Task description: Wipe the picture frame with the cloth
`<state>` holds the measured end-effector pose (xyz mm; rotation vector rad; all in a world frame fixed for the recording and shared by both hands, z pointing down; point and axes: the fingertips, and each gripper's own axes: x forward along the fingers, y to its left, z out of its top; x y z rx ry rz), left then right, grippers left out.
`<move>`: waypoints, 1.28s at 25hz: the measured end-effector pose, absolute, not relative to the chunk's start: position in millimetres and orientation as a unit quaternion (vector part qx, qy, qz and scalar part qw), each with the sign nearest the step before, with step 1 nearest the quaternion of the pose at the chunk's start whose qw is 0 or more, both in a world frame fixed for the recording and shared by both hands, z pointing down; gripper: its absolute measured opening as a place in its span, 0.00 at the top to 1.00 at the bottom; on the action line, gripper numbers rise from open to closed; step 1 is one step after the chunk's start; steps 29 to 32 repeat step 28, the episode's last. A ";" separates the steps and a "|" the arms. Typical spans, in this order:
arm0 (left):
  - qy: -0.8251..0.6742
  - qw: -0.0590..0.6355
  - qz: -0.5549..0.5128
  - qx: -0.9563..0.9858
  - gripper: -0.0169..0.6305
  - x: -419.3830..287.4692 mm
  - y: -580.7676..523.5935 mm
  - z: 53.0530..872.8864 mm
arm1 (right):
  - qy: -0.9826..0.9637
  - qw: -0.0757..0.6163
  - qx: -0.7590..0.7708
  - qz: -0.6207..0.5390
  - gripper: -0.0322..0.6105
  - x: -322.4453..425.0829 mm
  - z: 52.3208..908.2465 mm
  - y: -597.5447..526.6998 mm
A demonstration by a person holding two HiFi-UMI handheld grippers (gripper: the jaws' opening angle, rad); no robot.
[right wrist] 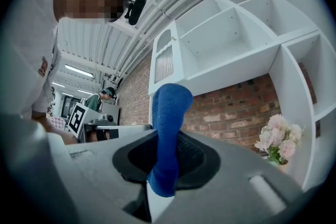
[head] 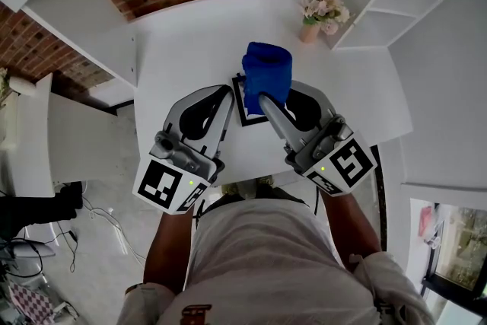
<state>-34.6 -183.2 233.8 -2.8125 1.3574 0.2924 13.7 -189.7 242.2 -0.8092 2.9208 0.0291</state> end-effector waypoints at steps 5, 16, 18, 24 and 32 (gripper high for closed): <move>0.428 0.002 0.092 -0.899 0.97 -30.2 -185.2 236.1 | 0.962 0.049 -0.267 0.016 0.84 12.1 246.2 -190.5; 0.428 0.004 0.092 -0.899 0.97 -29.6 -186.9 235.4 | 0.962 0.050 -0.267 0.018 0.84 13.3 245.6 -191.9; 0.428 0.004 0.092 -0.899 0.97 -29.5 -186.6 235.2 | 0.962 0.051 -0.267 0.018 0.84 13.3 245.4 -191.7; 0.430 0.004 0.094 -0.898 0.97 -30.5 -186.9 234.8 | 0.962 0.051 -0.266 0.018 0.84 12.7 245.7 -191.2; 0.432 0.003 0.096 -0.897 0.97 -32.0 -186.7 234.2 | 0.962 0.052 -0.269 0.018 0.84 13.3 244.5 -191.3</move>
